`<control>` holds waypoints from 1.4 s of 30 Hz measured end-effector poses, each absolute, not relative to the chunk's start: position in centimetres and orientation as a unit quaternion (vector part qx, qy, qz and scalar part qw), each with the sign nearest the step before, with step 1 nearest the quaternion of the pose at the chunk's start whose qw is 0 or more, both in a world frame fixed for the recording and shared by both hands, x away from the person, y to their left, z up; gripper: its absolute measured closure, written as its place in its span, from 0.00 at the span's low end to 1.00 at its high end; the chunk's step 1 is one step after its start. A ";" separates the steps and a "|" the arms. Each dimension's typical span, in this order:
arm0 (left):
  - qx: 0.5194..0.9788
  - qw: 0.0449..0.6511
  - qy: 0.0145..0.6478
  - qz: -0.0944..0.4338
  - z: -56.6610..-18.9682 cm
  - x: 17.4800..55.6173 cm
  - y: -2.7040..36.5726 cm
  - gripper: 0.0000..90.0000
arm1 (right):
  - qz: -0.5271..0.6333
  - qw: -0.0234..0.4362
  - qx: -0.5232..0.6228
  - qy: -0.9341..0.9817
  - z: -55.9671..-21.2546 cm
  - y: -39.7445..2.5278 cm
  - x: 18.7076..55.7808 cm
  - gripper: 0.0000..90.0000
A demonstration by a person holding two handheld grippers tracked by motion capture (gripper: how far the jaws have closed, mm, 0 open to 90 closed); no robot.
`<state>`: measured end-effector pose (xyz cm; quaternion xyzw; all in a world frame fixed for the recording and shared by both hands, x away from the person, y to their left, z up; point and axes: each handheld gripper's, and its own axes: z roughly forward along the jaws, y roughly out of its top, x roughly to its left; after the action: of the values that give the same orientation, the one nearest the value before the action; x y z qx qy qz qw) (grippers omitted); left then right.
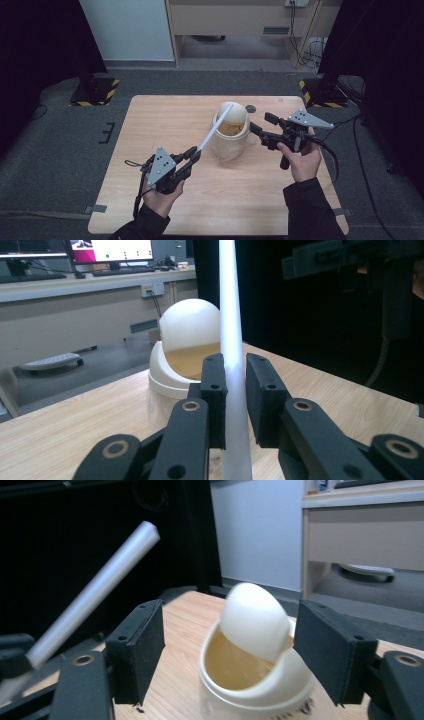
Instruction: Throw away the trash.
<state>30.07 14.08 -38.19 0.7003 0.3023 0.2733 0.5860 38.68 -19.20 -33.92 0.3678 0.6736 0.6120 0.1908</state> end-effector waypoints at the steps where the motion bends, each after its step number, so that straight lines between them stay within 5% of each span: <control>1: 0.703 0.586 0.300 0.270 -38.3 30.1 13.7 0.88 | 0.616 0.183 0.366 0.673 -33.8 -18.9 38.7 0.33; 21: 0.719 0.587 0.272 0.254 -39.3 29.9 10.2 0.88 | 0.628 0.140 0.353 0.679 -34.0 -17.2 38.6 0.46; 42: 0.737 0.569 0.280 0.235 -40.0 30.4 9.6 0.88 | 0.647 0.057 0.346 0.677 -34.1 -16.7 38.4 0.79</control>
<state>30.40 9.58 -40.03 0.7365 0.2804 0.2350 0.5689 38.37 -16.66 -34.07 0.3455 0.6770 0.6473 0.0572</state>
